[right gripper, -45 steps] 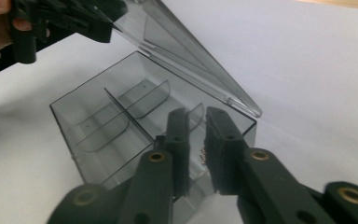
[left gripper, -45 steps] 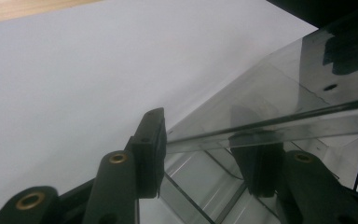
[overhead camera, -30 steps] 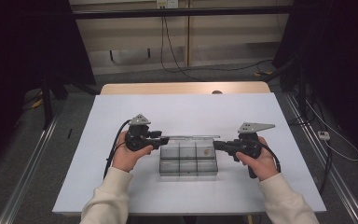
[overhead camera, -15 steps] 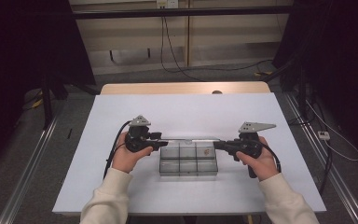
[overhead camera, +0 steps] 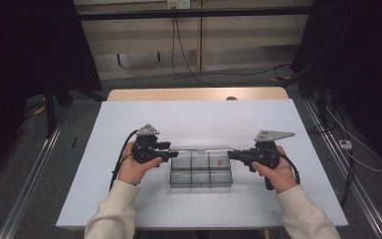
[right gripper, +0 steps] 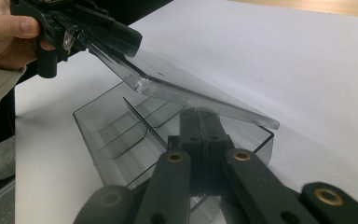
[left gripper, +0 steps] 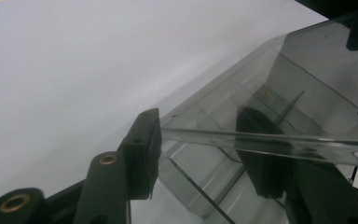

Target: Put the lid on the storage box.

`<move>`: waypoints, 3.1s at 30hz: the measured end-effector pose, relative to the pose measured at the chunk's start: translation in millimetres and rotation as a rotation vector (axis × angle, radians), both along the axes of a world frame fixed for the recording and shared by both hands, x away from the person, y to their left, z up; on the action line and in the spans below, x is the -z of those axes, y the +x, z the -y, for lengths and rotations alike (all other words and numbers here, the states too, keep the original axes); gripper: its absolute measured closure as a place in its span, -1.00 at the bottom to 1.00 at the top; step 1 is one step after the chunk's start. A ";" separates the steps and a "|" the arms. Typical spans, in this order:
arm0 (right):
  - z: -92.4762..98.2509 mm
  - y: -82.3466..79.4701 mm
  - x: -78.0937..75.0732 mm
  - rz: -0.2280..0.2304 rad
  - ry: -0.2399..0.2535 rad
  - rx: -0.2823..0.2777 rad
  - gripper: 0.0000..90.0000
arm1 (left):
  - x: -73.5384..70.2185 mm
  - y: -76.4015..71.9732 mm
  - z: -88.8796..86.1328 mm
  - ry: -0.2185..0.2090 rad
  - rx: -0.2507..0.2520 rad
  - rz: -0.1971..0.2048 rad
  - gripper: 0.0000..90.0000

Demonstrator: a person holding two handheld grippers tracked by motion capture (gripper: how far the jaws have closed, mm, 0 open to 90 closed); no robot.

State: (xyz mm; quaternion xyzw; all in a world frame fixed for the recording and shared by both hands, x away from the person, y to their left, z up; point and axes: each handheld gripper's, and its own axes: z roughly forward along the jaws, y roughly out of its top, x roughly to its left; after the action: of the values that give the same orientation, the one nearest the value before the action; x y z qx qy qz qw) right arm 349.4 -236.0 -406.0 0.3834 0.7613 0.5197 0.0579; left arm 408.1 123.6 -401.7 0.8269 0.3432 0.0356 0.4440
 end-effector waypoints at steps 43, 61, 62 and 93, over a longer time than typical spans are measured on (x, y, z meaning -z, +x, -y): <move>-4.2 -2.0 3.0 0.003 -0.020 -0.005 1.00 | -2.0 -19.0 -15.7 -0.096 0.059 -0.115 0.95; -4.6 -8.3 4.2 0.010 -0.030 -0.010 1.00 | -3.3 -20.6 -15.5 -0.109 0.078 -0.127 1.00; -4.1 -8.8 4.1 0.011 -0.031 -0.011 1.00 | -3.4 -20.9 -15.4 -0.108 0.079 -0.128 1.00; -2.8 -20.3 9.3 0.004 -0.058 -0.032 1.00 | 2.4 -33.5 -15.2 -0.067 0.095 -0.111 1.00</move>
State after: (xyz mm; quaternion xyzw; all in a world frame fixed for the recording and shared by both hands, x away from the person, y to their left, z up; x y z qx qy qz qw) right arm 329.1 -233.2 -415.3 0.3682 0.7819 0.4991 0.0624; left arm 374.6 138.8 -404.1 0.8276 0.3287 -0.0432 0.4530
